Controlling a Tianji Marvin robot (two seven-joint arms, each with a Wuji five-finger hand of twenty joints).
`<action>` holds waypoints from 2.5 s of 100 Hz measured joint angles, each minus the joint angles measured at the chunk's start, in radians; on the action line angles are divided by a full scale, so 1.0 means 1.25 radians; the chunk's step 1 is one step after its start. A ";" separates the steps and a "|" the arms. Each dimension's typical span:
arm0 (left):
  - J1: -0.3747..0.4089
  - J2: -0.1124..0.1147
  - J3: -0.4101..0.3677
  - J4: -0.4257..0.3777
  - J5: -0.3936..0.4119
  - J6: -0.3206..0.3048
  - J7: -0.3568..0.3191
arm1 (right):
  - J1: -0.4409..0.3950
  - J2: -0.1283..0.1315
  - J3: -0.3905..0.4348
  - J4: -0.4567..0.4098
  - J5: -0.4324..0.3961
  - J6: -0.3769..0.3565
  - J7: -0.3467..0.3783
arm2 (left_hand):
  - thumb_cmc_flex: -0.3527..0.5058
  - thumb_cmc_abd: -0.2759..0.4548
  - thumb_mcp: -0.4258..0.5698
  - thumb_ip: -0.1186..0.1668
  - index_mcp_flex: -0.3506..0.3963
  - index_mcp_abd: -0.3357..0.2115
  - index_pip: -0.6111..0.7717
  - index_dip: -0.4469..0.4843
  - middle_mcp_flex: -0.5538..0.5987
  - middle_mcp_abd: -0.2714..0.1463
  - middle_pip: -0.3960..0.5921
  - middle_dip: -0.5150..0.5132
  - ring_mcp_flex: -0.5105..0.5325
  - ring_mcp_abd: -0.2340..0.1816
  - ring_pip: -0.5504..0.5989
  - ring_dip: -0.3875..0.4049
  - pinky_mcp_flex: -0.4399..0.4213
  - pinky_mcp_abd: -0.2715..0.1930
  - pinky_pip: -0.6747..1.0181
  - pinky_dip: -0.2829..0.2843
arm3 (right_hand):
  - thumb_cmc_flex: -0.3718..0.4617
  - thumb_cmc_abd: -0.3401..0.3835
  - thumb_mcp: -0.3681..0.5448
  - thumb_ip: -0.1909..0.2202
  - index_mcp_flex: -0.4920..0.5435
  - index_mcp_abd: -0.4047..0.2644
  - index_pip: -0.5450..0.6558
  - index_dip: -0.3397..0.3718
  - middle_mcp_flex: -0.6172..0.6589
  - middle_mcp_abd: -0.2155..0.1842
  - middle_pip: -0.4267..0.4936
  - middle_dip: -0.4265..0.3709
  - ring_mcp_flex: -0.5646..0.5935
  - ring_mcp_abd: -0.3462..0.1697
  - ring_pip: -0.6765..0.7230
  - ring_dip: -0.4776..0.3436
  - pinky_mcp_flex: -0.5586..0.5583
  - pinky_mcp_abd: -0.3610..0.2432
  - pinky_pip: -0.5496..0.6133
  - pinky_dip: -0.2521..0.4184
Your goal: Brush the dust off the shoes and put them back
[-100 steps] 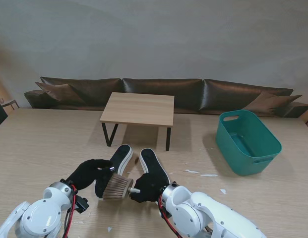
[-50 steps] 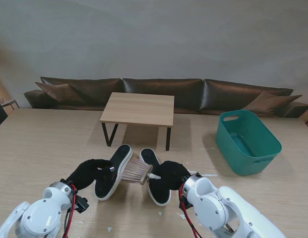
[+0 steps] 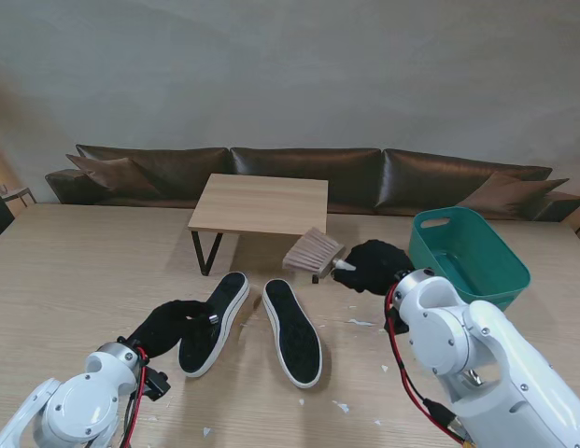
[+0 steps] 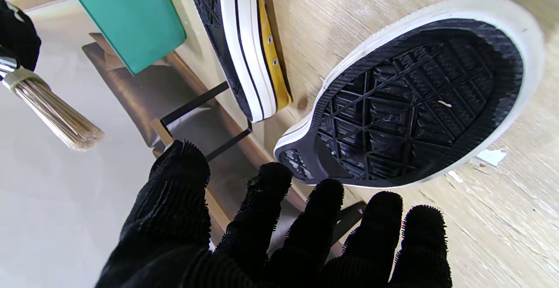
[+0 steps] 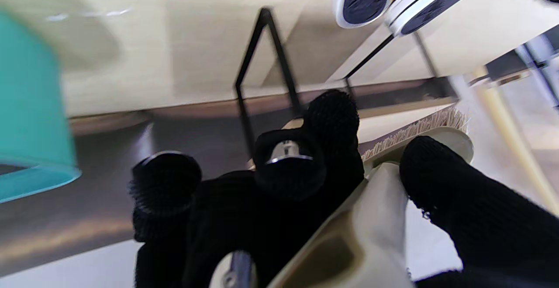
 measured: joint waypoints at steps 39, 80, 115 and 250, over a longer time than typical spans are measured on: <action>-0.010 -0.001 0.012 0.017 -0.010 0.002 0.003 | 0.066 0.007 0.114 0.035 -0.123 0.065 0.078 | 0.000 0.000 0.000 0.000 0.000 0.000 0.000 0.000 0.000 0.000 0.000 0.000 0.000 -0.001 0.000 0.000 0.000 -0.001 0.000 0.000 | 0.000 0.000 0.000 0.000 0.000 0.000 0.000 0.000 0.000 0.000 0.000 0.000 0.000 0.000 0.000 0.000 0.000 0.000 0.000 0.000; -0.021 -0.001 0.022 0.028 -0.016 0.008 0.002 | 0.138 0.014 0.138 0.202 -0.251 0.146 0.081 | 0.000 0.000 0.000 0.000 0.000 0.001 0.000 0.000 0.000 0.000 0.000 0.000 -0.015 0.001 -0.009 0.000 -0.008 -0.001 0.000 0.000 | 0.000 0.000 0.000 0.000 0.000 0.000 0.000 0.001 0.000 0.000 0.000 0.000 0.000 0.000 0.000 0.000 0.000 0.000 0.000 0.000; -0.013 -0.002 0.020 0.026 -0.013 0.010 0.008 | 0.188 0.025 0.132 0.290 -0.326 0.159 0.124 | 0.000 0.000 0.000 0.000 0.000 0.001 0.000 0.000 0.000 0.000 0.000 0.000 -0.015 -0.001 -0.010 0.000 -0.009 -0.007 0.000 0.000 | 0.000 0.000 0.000 0.000 0.000 0.000 0.000 0.001 0.000 0.000 0.000 0.000 0.000 0.000 0.000 0.000 0.000 0.000 0.000 0.000; 0.016 -0.007 0.013 0.018 -0.012 0.017 0.033 | 0.374 0.053 -0.099 0.537 -0.420 0.114 0.261 | 0.000 0.000 0.000 0.000 0.000 0.001 0.000 0.000 0.000 0.000 0.000 0.000 -0.021 -0.018 -0.022 0.000 -0.010 -0.008 0.000 0.000 | -0.044 0.063 -0.095 0.056 -0.189 -0.053 -0.067 -0.089 -0.154 -0.053 -0.217 -0.023 -0.017 -0.092 -0.366 -0.179 0.000 -0.085 -0.185 -0.037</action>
